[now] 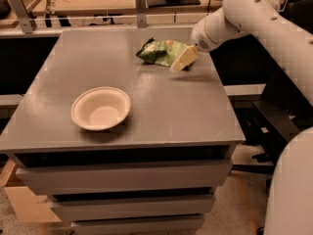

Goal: Move green jalapeno chip bag near paper bowl

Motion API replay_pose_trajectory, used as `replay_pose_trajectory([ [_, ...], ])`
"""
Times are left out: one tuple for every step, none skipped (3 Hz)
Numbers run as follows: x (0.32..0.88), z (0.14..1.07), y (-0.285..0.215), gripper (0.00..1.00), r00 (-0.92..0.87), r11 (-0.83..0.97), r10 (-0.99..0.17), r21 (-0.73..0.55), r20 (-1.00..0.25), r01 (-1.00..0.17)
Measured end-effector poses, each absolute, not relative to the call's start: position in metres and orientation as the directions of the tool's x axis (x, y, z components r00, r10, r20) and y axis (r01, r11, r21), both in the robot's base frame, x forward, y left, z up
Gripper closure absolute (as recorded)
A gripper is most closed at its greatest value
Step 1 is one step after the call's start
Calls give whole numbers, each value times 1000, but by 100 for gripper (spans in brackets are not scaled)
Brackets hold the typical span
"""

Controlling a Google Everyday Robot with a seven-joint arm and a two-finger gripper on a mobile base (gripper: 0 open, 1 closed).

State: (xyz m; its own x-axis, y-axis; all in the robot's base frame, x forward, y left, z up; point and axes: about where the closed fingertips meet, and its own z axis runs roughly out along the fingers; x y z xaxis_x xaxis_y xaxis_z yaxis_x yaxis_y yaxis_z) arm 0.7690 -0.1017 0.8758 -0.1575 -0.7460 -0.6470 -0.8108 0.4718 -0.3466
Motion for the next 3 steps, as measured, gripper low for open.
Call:
replay_pose_trajectory([
  [780, 869, -88, 15, -159, 472, -735, -329, -660, -818],
  [781, 866, -79, 38, -160, 467, -731, -315, -663, -826],
  [770, 871, -77, 69, -153, 449, -736, -307, -659, -839],
])
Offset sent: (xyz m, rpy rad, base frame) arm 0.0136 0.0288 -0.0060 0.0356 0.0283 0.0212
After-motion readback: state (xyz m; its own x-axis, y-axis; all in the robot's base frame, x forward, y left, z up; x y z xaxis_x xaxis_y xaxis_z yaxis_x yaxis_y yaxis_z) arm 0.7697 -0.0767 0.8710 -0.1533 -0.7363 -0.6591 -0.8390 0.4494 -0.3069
